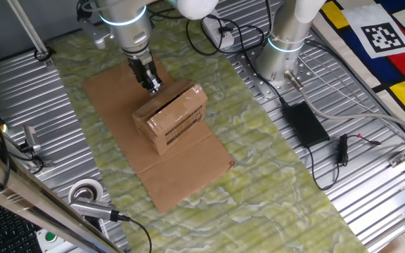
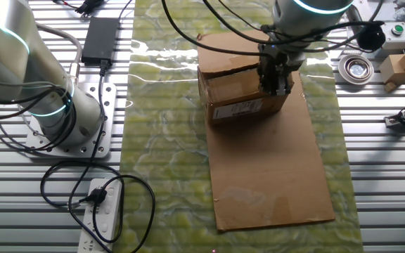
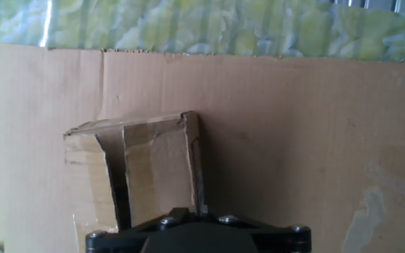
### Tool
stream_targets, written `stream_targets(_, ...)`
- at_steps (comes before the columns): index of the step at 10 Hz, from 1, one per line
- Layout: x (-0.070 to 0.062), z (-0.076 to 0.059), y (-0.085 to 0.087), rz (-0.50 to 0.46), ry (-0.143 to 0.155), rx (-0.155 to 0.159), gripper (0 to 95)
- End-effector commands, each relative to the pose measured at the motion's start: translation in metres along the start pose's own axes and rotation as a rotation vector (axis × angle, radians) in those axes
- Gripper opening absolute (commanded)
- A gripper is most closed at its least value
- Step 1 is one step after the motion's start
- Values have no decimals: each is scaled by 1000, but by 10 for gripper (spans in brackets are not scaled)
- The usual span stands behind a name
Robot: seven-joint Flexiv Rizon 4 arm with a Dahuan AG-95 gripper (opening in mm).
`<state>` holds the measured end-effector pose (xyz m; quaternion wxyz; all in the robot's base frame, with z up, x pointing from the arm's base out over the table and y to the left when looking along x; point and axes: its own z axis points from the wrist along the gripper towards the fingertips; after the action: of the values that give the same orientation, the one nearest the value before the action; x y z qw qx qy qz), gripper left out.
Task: Open a box
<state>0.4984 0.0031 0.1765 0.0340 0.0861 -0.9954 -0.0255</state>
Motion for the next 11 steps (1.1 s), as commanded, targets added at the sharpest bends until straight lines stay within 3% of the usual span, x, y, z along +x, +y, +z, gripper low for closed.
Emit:
stream_targets(1, 0, 0, 4, 18, 4, 0, 0)
stream_targets(6, -3, 3, 57, 148, 9, 2, 0)
stream_targets(11, -3, 3, 62, 160, 13, -11, 0)
